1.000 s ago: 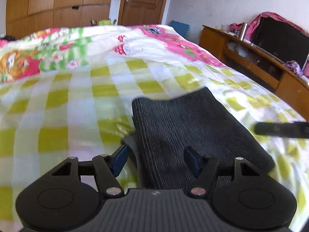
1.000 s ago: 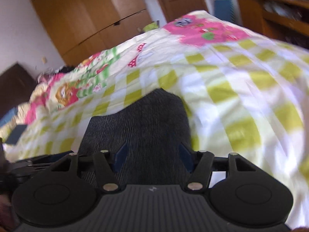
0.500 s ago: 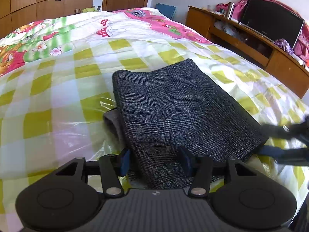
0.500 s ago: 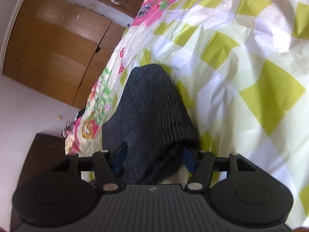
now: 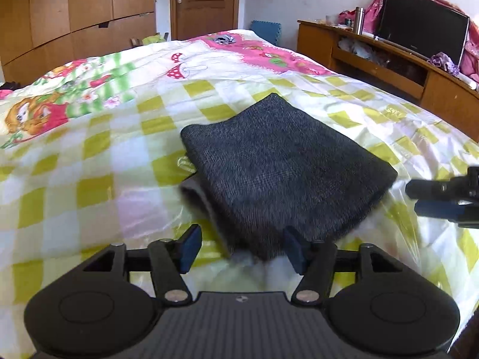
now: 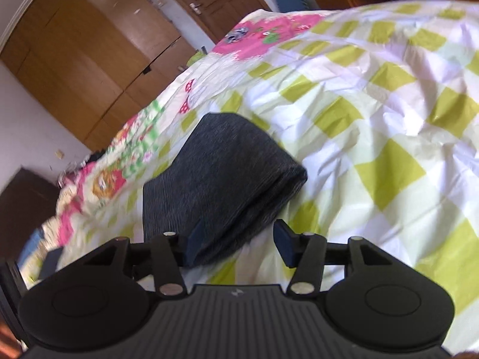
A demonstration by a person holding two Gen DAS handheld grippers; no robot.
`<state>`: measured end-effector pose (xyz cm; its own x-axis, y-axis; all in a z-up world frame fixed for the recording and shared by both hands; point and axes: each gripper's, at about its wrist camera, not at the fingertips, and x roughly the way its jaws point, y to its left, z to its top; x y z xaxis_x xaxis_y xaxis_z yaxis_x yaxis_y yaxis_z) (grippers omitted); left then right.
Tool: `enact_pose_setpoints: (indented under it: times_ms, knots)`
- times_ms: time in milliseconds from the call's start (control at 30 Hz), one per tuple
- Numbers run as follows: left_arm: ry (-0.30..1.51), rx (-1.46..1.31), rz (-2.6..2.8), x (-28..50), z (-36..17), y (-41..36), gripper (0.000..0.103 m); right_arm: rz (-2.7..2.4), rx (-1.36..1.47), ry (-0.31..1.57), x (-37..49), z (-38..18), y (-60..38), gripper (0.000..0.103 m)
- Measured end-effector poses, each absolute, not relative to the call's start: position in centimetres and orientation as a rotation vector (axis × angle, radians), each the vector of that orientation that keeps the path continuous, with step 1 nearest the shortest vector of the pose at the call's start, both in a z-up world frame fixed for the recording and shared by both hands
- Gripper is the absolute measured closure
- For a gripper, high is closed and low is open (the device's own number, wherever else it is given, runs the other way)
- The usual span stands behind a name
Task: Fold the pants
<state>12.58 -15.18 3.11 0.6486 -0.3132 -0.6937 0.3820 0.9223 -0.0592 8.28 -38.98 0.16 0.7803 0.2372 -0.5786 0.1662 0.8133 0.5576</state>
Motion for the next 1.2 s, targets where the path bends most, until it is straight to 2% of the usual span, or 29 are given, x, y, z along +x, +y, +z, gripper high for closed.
enact_pose_setpoints:
  times_ms: [200, 333, 500, 867, 1200]
  knots:
    - [0.773, 0.045, -0.383, 9.8, 3.3, -14.0, 0.023, 0.036, 0.554, 0.693, 6.0, 1.3, -35.0, 0.048]
    - [0.743, 0.021, -0.372, 8.0, 4.0, -13.2, 0.011, 0.034, 0.502, 0.706, 5.1, 1.9, -33.1, 0.047]
    - [0.743, 0.009, -0.343, 6.8, 4.3, -12.2, 0.001, 0.018, 0.464, 0.701, 4.2, 2.4, -31.2, 0.045]
    - [0.705, 0.045, -0.317, 4.2, 3.3, -11.1, 0.000, -0.065, 0.467, 0.743, 2.3, 0.2, -30.2, 0.042]
    - [0.744, 0.055, -0.267, 4.3, 2.0, -10.7, 0.000, -0.072, 0.393, 0.714, 1.6, 0.8, -29.0, 0.039]
